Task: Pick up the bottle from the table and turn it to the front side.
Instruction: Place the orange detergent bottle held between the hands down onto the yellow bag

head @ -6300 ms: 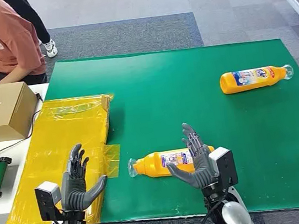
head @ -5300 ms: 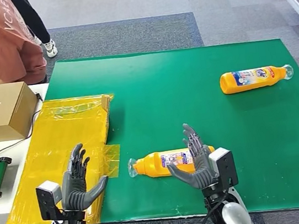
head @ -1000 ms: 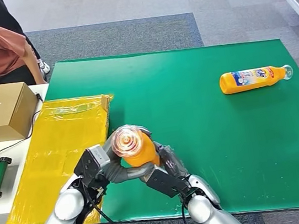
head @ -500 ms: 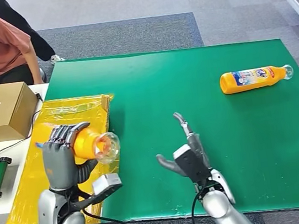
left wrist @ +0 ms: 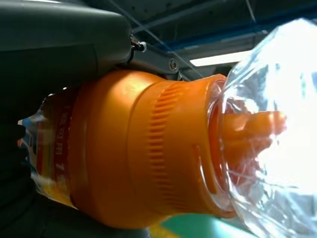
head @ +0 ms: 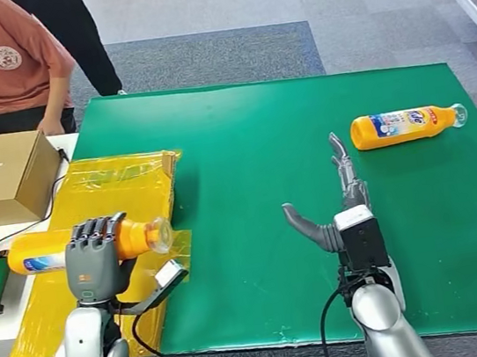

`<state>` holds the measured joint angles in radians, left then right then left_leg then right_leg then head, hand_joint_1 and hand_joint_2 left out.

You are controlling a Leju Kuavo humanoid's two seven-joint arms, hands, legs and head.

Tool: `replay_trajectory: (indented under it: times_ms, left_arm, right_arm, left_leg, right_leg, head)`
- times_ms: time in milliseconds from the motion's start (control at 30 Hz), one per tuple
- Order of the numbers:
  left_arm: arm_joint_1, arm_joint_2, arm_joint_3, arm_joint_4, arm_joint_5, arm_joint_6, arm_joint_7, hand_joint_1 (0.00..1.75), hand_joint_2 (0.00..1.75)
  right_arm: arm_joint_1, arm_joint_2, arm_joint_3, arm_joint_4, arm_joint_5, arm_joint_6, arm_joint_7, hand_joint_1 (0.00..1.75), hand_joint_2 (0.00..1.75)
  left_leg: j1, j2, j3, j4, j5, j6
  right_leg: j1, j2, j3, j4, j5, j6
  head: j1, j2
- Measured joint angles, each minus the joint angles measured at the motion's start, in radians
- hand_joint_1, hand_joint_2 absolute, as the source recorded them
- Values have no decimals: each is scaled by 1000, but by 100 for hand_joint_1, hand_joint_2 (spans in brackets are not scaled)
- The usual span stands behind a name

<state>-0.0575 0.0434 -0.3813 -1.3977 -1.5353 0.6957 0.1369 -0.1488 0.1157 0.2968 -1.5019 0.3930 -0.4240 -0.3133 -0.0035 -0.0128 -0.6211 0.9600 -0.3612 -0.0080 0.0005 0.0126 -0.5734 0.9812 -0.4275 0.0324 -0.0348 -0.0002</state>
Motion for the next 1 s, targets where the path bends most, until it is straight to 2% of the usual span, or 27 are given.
replay_trajectory:
  times_ms: [167, 300, 333, 433, 467, 733, 833, 1000]
  left_arm:
    - [-84, -2, -33, 239, 34, 0, -107, 175, 175]
    - [-131, -21, -30, 343, 86, 1, -195, 173, 175]
    - [-137, -29, -28, 352, 96, 1, -216, 149, 175]
    - [-147, -58, -19, 365, 117, 2, -266, 20, 175]
    - [-148, -68, -17, 365, 123, 2, -278, 0, 175]
    - [-148, -119, -25, 363, 270, -18, -363, 0, 175]
    - [-148, -123, -51, 351, 358, -64, -370, 0, 175]
    - [-147, -123, -80, 335, 384, -79, -375, 0, 175]
  right_arm:
    - [-6, -6, 34, -67, -22, 16, -15, 0, 175]
    - [-6, -14, 76, -110, -16, 14, -17, 0, 175]
    - [-6, -15, 85, -116, -15, 11, -16, 0, 175]
    - [-4, -20, 107, -127, -13, 7, -14, 0, 175]
    - [-4, -22, 114, -129, -13, 6, -14, 0, 175]
    - [10, -29, 135, -139, -11, -7, -13, 0, 175]
    - [16, -31, 135, -146, -10, -7, -13, 0, 175]
    - [20, -32, 135, -155, -10, -6, -13, 0, 175]
  left_leg:
    - [0, 0, 0, 0, 0, 0]
    - [0, 0, 0, 0, 0, 0]
    - [0, 0, 0, 0, 0, 0]
    - [0, 0, 0, 0, 0, 0]
    - [0, 0, 0, 0, 0, 0]
    - [0, 0, 0, 0, 0, 0]
    - [0, 0, 0, 0, 0, 0]
    - [0, 0, 0, 0, 0, 0]
  right_leg:
    - [0, 0, 0, 0, 0, 0]
    - [0, 0, 0, 0, 0, 0]
    - [0, 0, 0, 0, 0, 0]
    - [0, 0, 0, 0, 0, 0]
    - [0, 0, 0, 0, 0, 0]
    - [0, 0, 0, 0, 0, 0]
    - [0, 0, 0, 0, 0, 0]
    - [0, 0, 0, 0, 0, 0]
  head:
    - [0, 0]
    - [0, 0]
    - [0, 0]
    - [0, 0]
    - [0, 0]
    - [0, 0]
    - [0, 0]
    - [0, 0]
